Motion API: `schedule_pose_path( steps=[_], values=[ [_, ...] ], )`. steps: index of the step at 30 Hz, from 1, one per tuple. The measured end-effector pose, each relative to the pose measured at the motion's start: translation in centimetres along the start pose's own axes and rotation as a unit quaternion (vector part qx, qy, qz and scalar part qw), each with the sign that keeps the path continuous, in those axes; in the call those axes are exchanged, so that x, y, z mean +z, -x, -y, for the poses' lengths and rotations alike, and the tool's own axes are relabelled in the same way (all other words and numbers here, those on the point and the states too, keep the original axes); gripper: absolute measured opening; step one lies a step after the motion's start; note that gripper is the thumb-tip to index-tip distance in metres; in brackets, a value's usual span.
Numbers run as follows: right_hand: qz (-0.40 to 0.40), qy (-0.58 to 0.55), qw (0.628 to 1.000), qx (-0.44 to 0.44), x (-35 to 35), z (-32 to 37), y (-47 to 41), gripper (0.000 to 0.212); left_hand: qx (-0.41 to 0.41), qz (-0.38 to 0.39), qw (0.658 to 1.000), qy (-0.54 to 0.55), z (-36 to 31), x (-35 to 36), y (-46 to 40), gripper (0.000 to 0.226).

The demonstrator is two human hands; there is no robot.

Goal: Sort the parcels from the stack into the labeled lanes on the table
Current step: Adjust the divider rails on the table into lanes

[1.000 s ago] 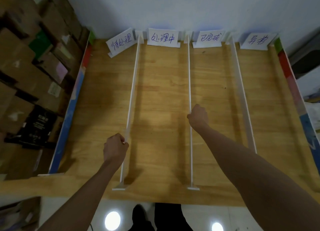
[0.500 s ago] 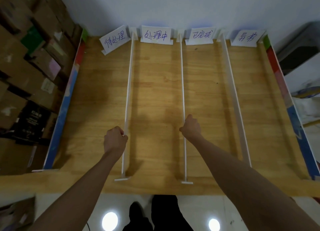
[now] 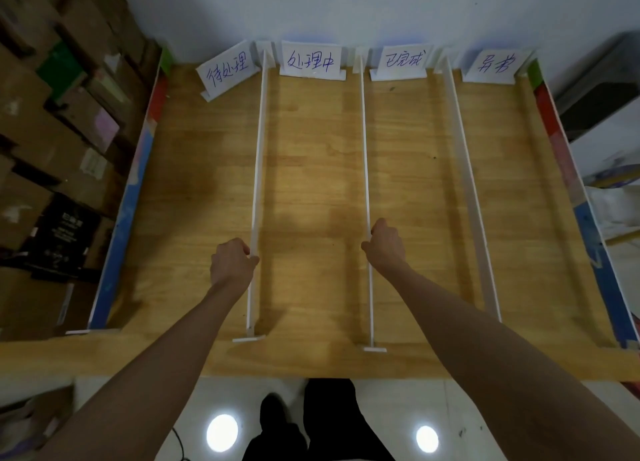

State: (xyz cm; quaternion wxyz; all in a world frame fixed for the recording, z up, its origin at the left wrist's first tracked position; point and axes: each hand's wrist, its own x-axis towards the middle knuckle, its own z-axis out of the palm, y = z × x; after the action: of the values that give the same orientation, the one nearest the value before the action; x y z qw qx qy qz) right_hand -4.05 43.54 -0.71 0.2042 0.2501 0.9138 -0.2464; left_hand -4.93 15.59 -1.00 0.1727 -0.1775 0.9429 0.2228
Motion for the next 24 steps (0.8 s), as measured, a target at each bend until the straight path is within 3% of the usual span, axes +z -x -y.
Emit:
schedule_pose_path(
  steps=[4,13,24],
  values=[
    [0.026,-0.008,1.000,0.015,0.2,-0.4,0.9,0.047,0.011,0.008,1.000,0.002,0.3,0.0,0.6,0.033],
    [0.006,0.008,1.000,0.019,0.1,-0.7,1.0,0.040,0.008,0.011,1.000,-0.008,0.8,0.0,0.1,0.034],
    [0.006,0.024,1.000,0.007,-1.7,0.1,1.2,0.045,0.032,-0.001,0.999,-0.023,1.0,-1.5,-0.4,0.039]
  ],
)
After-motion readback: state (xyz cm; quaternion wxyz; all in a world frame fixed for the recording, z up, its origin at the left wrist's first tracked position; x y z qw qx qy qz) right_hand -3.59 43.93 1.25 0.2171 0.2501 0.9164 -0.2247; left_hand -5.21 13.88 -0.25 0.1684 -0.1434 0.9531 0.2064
